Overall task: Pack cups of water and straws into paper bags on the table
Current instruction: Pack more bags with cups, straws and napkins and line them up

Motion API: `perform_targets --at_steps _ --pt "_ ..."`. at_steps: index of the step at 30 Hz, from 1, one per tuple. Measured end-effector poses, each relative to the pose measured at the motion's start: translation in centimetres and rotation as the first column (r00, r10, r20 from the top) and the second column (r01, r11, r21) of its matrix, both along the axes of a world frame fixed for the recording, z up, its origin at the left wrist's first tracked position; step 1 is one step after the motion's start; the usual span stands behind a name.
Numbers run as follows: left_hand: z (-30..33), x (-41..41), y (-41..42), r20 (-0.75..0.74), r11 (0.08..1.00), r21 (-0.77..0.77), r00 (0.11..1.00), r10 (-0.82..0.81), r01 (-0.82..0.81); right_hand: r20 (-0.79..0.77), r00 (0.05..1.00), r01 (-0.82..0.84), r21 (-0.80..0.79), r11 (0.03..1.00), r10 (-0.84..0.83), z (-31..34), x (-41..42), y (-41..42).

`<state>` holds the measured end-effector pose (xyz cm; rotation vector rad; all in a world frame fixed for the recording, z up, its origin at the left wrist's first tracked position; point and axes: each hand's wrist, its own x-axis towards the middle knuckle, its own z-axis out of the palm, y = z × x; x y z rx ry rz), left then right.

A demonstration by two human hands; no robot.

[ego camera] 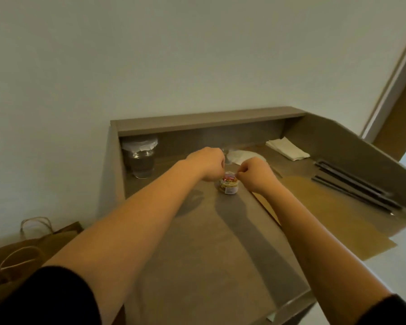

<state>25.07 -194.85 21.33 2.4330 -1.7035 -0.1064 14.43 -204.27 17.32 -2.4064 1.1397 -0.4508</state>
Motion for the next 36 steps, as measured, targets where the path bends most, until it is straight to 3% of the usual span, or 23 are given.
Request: perform_targets --at_steps 8,15,23,28,36 --pt "-5.4 1.5 -6.5 -0.068 0.985 0.106 0.987 0.142 -0.135 -0.123 0.983 -0.143 -0.034 0.989 0.138 -2.4 2.7 -5.4" --pt "-7.7 2.3 -7.2 -0.192 0.984 0.054 0.966 0.175 -0.168 -0.207 0.956 -0.231 -0.095 0.968 0.207 -3.7 4.4 -6.6" --pt "-7.7 2.2 -7.2 -0.235 0.985 0.031 0.957 0.172 -0.170 -0.030 0.968 -0.248 -0.040 0.968 0.247 -3.5 4.3 -7.0" --pt "-6.5 2.1 -6.2 -0.295 0.976 -0.113 0.944 0.145 -0.186 0.046 0.967 -0.249 -0.044 0.968 0.251 -2.6 3.6 -5.7" --pt "-3.1 -0.6 -0.8 -0.137 0.959 -0.237 0.983 0.124 -0.154 0.343 0.912 -0.251 0.037 0.967 0.224 -0.3 0.4 -1.1"
